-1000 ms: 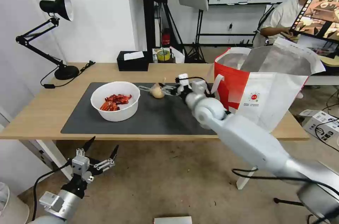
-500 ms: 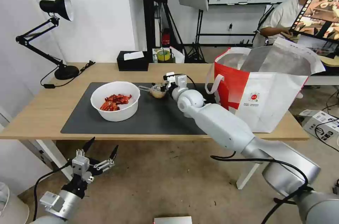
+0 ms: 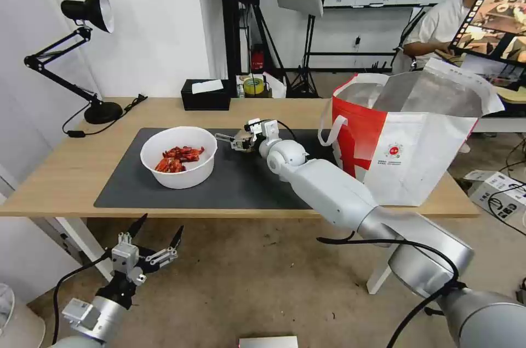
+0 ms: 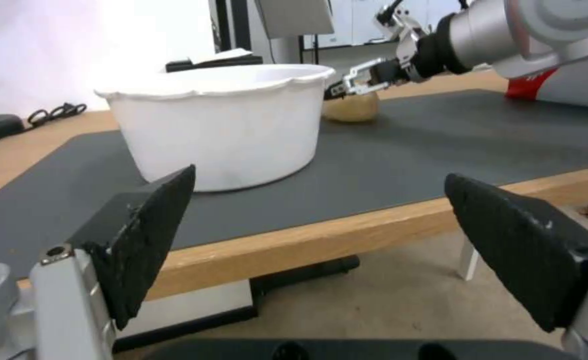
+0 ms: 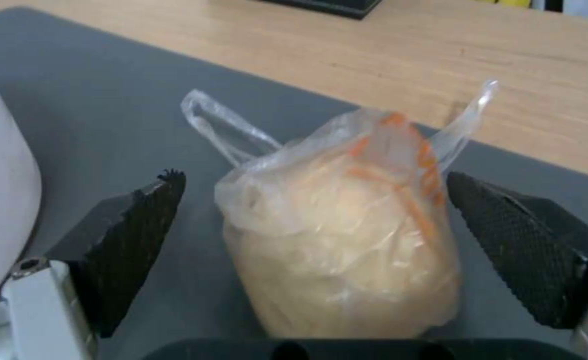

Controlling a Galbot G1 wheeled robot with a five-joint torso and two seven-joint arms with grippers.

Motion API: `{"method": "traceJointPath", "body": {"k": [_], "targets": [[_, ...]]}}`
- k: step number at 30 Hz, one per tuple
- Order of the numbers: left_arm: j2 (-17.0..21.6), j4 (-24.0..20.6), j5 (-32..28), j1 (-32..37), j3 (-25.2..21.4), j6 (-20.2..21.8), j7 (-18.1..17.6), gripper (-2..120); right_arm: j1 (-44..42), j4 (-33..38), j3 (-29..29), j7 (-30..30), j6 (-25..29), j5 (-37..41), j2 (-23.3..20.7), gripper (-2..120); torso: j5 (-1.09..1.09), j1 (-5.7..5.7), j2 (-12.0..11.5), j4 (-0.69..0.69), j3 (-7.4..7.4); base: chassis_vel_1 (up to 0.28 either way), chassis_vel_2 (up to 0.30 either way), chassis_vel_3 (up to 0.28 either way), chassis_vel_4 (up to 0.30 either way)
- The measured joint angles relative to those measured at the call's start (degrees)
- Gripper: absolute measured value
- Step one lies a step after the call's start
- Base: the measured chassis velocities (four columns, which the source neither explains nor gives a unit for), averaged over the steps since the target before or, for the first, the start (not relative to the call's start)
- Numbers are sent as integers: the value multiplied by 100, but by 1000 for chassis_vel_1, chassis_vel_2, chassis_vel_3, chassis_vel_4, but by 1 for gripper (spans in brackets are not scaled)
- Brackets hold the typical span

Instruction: Pick up the trash from the table and place it into the takeout bag.

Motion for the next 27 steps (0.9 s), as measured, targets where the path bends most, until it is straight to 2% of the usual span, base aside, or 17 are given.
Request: {"method": "traceJointPath", "body": {"k": [27], "targets": [[-17, -20, -206, -8, -214, -25, 23, 100, -95, -251, 19, 1, -99, -152, 152, 100, 0, 0, 0, 0, 0, 0, 0, 0, 0]]}}
